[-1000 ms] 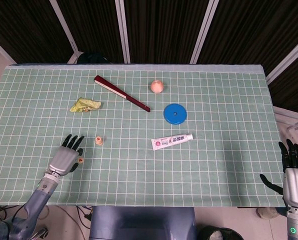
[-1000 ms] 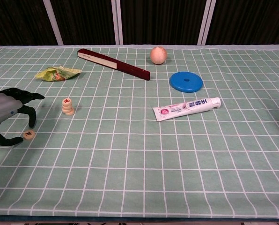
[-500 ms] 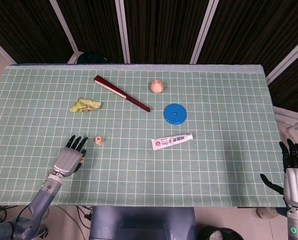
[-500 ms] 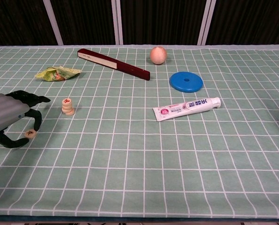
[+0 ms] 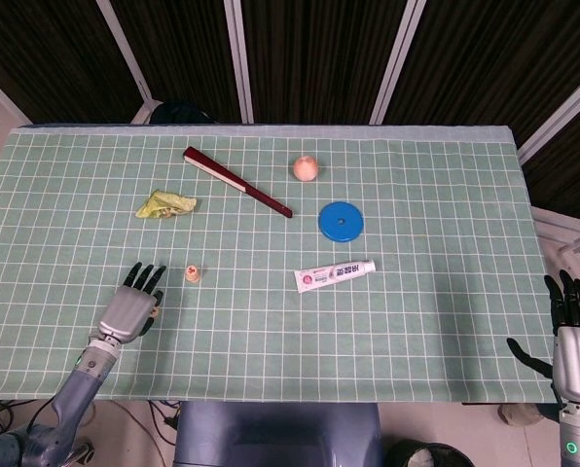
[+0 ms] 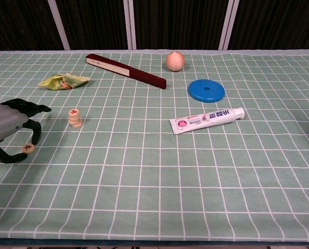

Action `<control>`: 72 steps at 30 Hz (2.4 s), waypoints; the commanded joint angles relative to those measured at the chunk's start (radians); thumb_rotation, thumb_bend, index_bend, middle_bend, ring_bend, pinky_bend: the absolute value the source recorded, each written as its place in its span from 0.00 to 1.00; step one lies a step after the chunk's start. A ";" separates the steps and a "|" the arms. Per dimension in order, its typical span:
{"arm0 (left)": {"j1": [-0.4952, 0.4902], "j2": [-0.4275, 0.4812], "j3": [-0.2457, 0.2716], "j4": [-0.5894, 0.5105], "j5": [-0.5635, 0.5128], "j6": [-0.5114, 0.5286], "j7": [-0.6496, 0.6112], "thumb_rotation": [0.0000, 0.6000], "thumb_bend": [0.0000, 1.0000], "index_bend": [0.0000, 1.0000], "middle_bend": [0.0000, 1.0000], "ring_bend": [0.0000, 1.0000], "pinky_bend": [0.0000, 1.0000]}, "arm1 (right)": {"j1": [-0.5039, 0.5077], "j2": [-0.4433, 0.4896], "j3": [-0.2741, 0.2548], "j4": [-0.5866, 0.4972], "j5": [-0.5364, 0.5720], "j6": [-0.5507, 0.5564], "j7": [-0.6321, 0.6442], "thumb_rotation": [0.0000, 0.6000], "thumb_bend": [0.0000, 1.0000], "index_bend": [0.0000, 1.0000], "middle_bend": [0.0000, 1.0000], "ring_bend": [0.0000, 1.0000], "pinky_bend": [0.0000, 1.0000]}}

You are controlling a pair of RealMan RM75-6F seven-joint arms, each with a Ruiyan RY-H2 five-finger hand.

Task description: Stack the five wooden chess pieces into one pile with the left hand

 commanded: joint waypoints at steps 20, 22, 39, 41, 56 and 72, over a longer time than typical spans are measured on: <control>-0.059 0.092 -0.122 -0.161 -0.055 -0.014 0.090 1.00 0.30 0.49 0.00 0.00 0.00 | 0.000 -0.003 0.000 0.002 -0.004 0.005 -0.001 1.00 0.23 0.06 0.01 0.00 0.00; -0.080 0.091 -0.145 -0.172 -0.090 -0.034 0.118 1.00 0.30 0.49 0.00 0.00 0.00 | 0.000 -0.003 0.000 0.002 -0.003 0.005 -0.001 1.00 0.23 0.06 0.01 0.00 0.00; -0.219 -0.002 -0.224 -0.143 -0.329 -0.088 0.300 1.00 0.30 0.49 0.00 0.00 0.00 | 0.001 -0.004 0.003 0.004 0.001 0.003 -0.003 1.00 0.23 0.06 0.01 0.00 0.00; -0.227 -0.012 -0.219 -0.138 -0.334 -0.084 0.309 1.00 0.30 0.49 0.00 0.00 0.00 | 0.001 -0.004 0.003 0.004 0.000 0.003 -0.003 1.00 0.23 0.06 0.01 0.00 0.00; -0.255 -0.036 -0.195 -0.121 -0.360 -0.062 0.325 1.00 0.30 0.49 0.00 0.00 0.00 | 0.002 -0.005 0.004 0.004 0.004 0.002 -0.004 1.00 0.23 0.06 0.01 0.00 0.00; -0.282 -0.057 -0.180 -0.107 -0.390 -0.048 0.355 1.00 0.30 0.48 0.00 0.00 0.00 | 0.002 -0.004 0.004 0.005 0.003 0.003 -0.004 1.00 0.23 0.06 0.01 0.00 0.00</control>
